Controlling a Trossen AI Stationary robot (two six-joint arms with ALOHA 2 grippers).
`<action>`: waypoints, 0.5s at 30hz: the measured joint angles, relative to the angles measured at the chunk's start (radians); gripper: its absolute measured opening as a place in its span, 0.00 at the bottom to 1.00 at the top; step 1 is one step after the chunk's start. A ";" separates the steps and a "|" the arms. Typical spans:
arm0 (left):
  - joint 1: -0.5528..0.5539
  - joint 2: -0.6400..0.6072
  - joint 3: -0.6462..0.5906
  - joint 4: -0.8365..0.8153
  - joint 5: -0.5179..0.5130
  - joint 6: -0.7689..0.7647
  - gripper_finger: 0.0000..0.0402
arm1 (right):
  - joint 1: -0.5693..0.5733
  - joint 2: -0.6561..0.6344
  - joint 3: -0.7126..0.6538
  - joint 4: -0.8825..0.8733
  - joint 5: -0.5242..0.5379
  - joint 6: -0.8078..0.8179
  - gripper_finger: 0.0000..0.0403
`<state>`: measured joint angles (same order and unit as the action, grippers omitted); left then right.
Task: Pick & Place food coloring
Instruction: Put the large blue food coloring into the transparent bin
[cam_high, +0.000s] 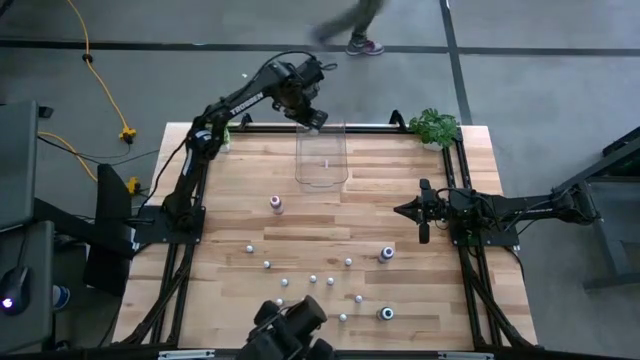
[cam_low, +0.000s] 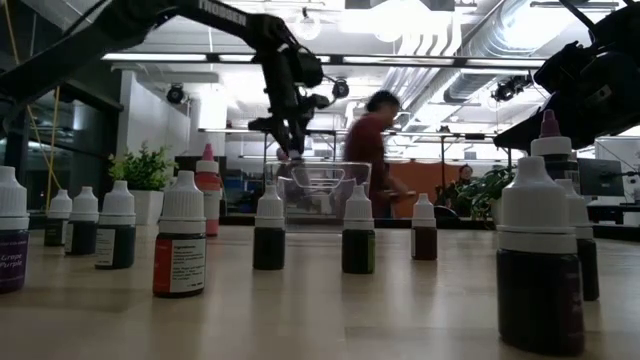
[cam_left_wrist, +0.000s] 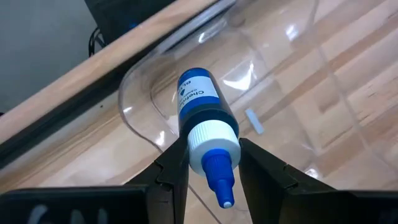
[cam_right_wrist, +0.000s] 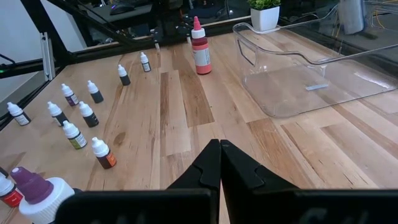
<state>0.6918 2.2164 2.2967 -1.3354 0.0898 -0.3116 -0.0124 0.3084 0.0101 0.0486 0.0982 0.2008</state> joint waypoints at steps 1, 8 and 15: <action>0.000 0.009 0.000 0.001 0.000 0.004 0.27 | 0.000 0.000 0.000 0.000 0.000 0.000 0.00; 0.002 0.059 0.000 0.002 -0.009 0.019 0.27 | 0.000 0.000 0.000 0.000 0.000 0.000 0.00; 0.008 0.059 0.000 -0.011 -0.023 0.027 0.27 | 0.000 0.000 0.000 0.000 0.000 0.000 0.00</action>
<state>0.7002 2.2753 2.2967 -1.3459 0.0673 -0.2844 -0.0128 0.3084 0.0105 0.0490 0.0982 0.2008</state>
